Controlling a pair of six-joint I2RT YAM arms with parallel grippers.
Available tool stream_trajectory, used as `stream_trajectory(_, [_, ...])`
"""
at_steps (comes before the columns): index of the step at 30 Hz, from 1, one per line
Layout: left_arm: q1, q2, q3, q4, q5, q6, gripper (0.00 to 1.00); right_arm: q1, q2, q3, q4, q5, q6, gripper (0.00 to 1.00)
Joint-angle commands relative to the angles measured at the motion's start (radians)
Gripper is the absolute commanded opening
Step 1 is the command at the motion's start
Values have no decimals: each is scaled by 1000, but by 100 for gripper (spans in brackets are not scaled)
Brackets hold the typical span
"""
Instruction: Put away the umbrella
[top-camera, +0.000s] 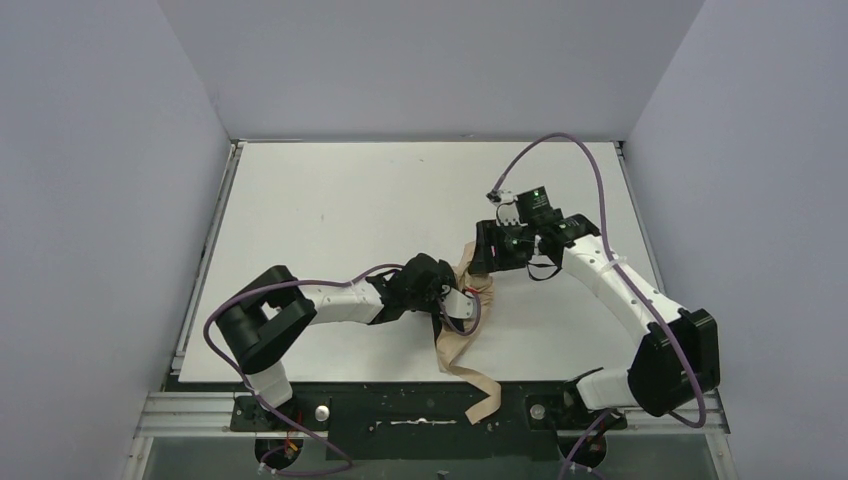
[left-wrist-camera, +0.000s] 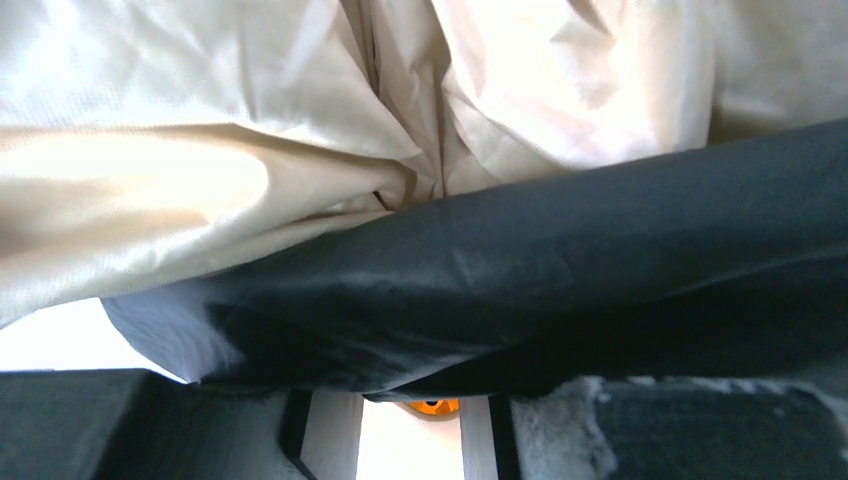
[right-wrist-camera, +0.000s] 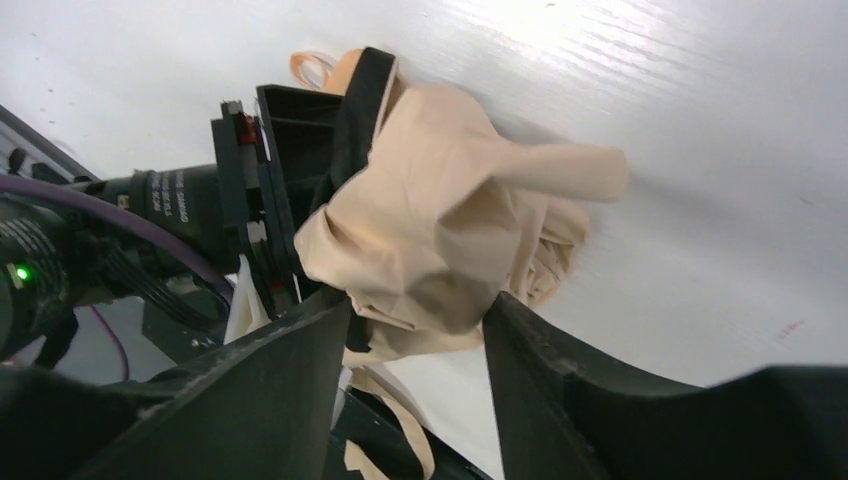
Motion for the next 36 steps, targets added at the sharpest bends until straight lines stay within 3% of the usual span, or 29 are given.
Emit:
stream_trajectory(1, [-21,7,-22,-34,24,18,0,5,30,7,164,-117,60,45])
stream_trajectory(5, [-27,12,-20,-35,23,20,0,27,49,25,240,-157,107,13])
stream_trajectory(7, [-30,14,-20,-37,19,21,0,42,60,44,268,-184,134,1])
stream_trajectory(17, [-40,21,-18,-39,18,33,0,123,122,81,456,-201,228,0])
stream_trajectory(21, [-47,19,-21,-29,6,38,0,163,219,178,292,-110,130,0])
stream_trajectory(27, [-53,7,-38,-6,-22,44,0,250,371,324,-90,246,-89,9])
stream_trajectory(36, [-60,-4,-46,24,-82,63,0,246,240,255,-145,386,-120,48])
